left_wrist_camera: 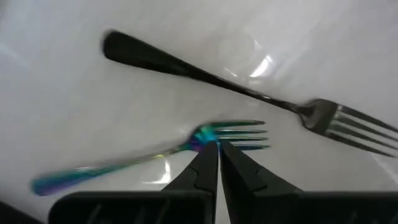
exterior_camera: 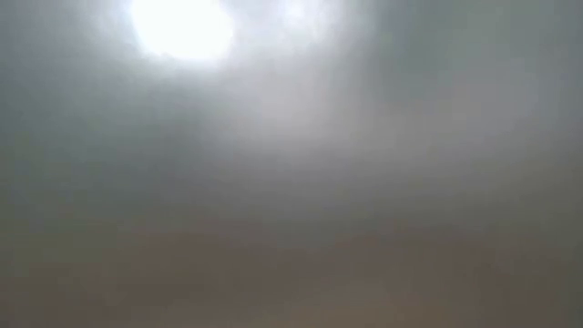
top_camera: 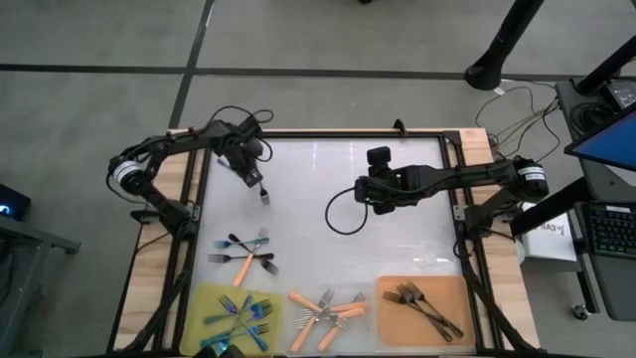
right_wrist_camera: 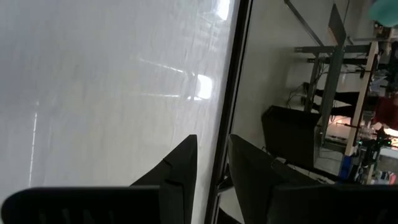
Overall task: Sort silverware by color (type)
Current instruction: Put the blue fork into the yellow bin
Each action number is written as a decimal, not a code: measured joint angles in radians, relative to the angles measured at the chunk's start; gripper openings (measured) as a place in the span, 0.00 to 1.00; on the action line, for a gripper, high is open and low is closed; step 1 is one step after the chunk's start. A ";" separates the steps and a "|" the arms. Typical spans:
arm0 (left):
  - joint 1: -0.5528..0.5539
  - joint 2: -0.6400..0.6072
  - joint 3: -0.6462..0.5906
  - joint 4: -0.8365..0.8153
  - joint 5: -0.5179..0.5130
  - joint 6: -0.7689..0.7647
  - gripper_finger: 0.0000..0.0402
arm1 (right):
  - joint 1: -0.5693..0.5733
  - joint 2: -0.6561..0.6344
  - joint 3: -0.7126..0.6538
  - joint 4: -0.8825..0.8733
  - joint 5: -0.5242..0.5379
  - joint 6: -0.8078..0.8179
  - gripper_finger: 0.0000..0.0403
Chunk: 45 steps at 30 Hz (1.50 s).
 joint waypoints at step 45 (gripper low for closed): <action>-0.050 0.164 0.126 -0.144 -0.016 -0.199 0.00 | 0.000 0.000 0.000 0.010 0.000 0.000 0.20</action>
